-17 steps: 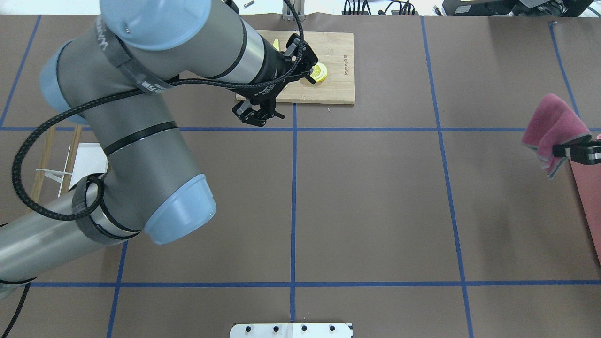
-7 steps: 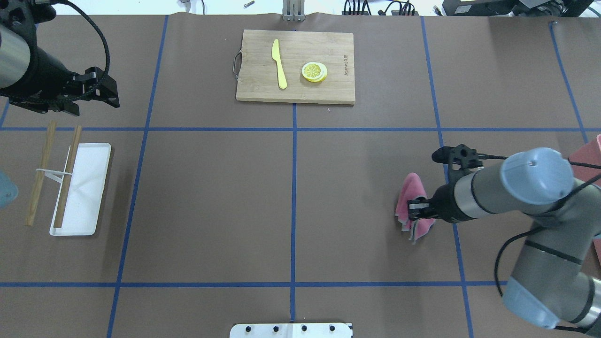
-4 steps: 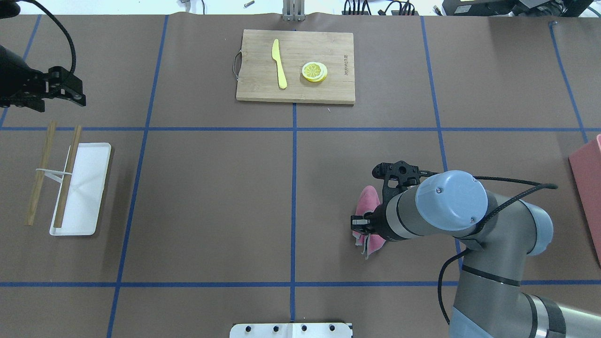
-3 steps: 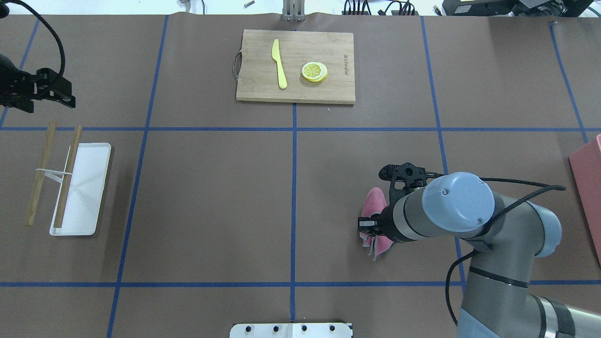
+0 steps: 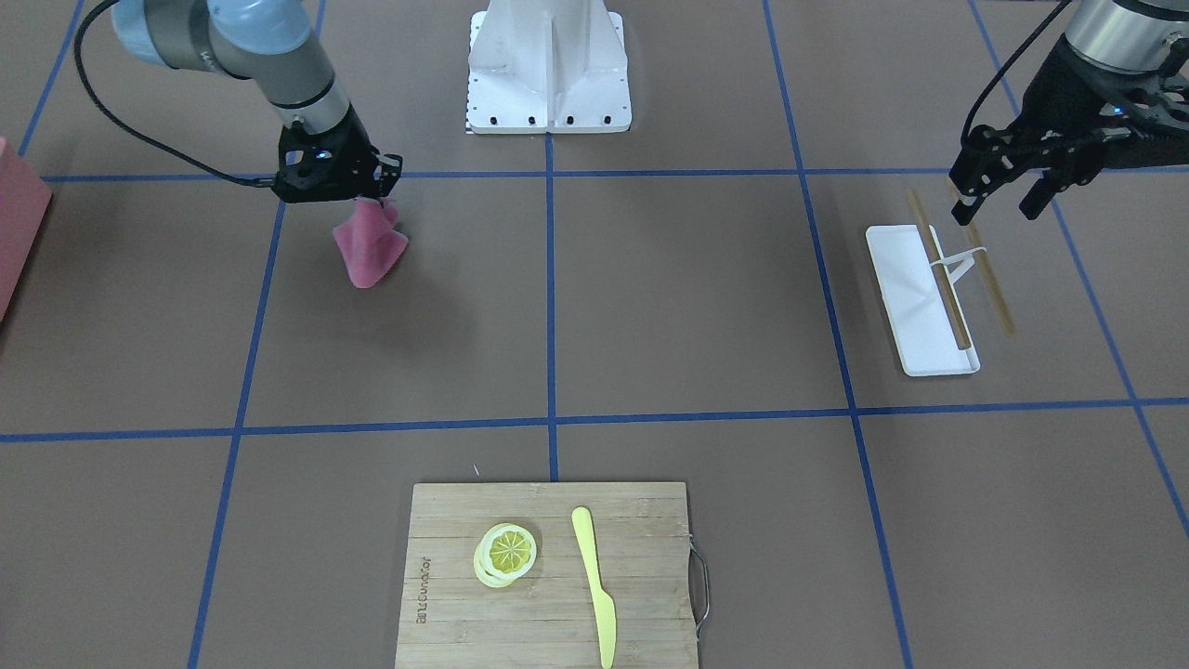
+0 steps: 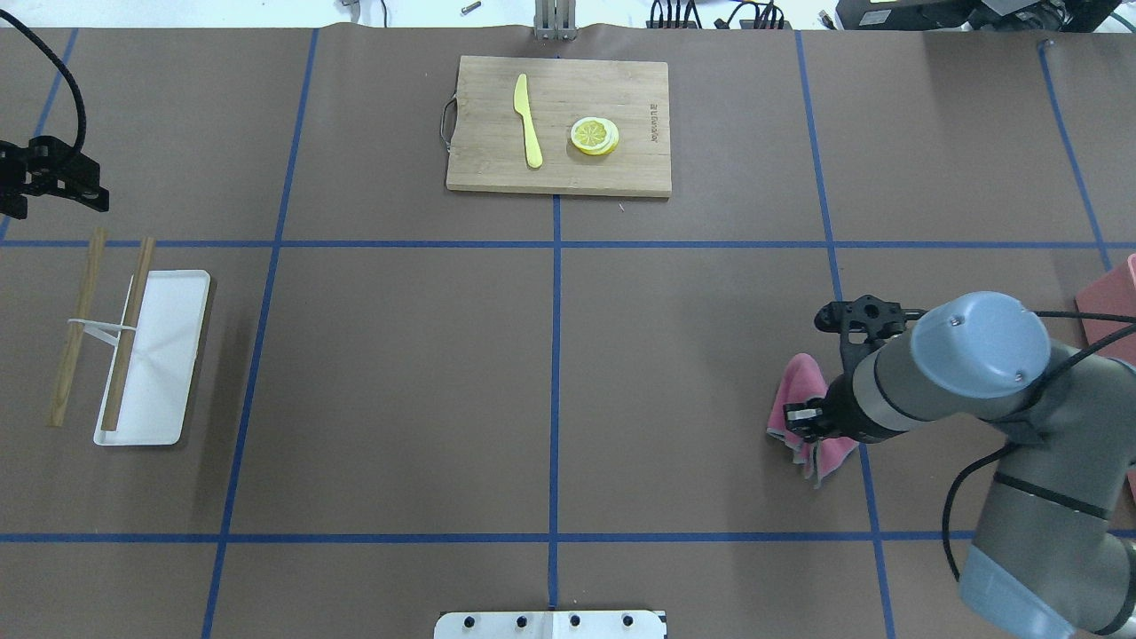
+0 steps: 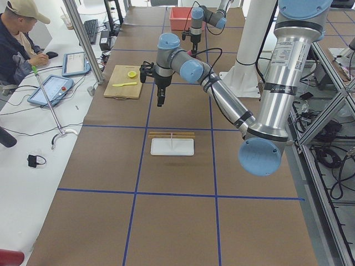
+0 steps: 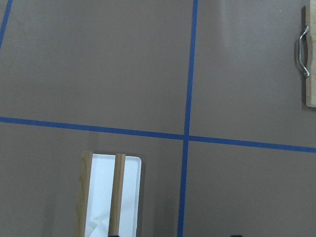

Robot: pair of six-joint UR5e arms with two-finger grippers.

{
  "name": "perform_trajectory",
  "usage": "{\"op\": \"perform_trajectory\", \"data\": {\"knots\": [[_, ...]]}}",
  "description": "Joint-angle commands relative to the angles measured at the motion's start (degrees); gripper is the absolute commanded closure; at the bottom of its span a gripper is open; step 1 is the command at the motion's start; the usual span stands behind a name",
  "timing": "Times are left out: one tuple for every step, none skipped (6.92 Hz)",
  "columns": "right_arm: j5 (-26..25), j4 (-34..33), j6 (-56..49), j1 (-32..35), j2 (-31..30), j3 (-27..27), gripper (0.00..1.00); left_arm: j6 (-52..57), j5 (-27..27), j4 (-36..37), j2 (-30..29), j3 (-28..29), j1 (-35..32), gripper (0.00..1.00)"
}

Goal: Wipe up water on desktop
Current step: 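Rub the pink cloth back and forth on the table with the right gripper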

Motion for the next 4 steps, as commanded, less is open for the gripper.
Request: {"op": "perform_trajectory", "data": {"knots": [[4.5,6.7,-11.2,6.4,-12.5,0.0,1.0,0.2,-0.1,0.0,0.5,-0.2,-0.1,0.18],[6.6,9.6,-13.6,8.2,-15.7,-0.3,1.0,0.2,-0.1,0.0,0.6,-0.1,-0.1,0.18],[6.5,9.6,-13.1,8.0,-15.0,-0.3,1.0,0.2,-0.1,0.0,0.7,-0.1,-0.1,0.18],[6.5,8.0,-11.1,7.9,-10.6,-0.8,1.0,0.3,-0.1,0.0,1.1,-0.2,-0.1,0.18]]}}
